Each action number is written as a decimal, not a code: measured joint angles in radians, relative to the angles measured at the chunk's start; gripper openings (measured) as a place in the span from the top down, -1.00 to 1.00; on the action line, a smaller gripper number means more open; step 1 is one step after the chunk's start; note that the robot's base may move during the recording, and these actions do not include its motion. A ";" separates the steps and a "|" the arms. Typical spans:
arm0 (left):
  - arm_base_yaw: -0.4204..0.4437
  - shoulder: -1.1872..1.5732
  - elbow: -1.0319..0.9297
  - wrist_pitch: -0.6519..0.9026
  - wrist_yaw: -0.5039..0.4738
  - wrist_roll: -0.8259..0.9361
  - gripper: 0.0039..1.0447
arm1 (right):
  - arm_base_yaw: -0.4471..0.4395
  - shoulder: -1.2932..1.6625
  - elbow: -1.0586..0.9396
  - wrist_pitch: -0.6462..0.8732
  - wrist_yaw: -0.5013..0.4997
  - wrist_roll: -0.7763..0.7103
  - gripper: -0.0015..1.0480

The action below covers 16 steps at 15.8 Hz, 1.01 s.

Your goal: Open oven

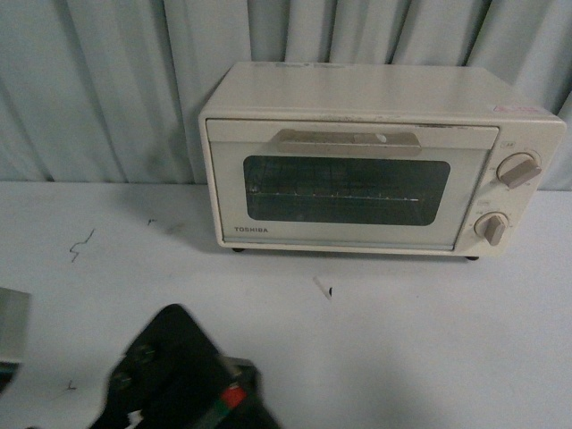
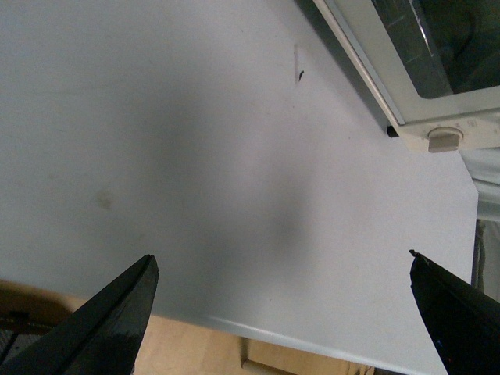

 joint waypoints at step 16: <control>0.199 0.783 0.483 0.281 0.101 -0.031 -0.88 | 0.000 0.000 0.000 0.000 0.000 0.000 -0.87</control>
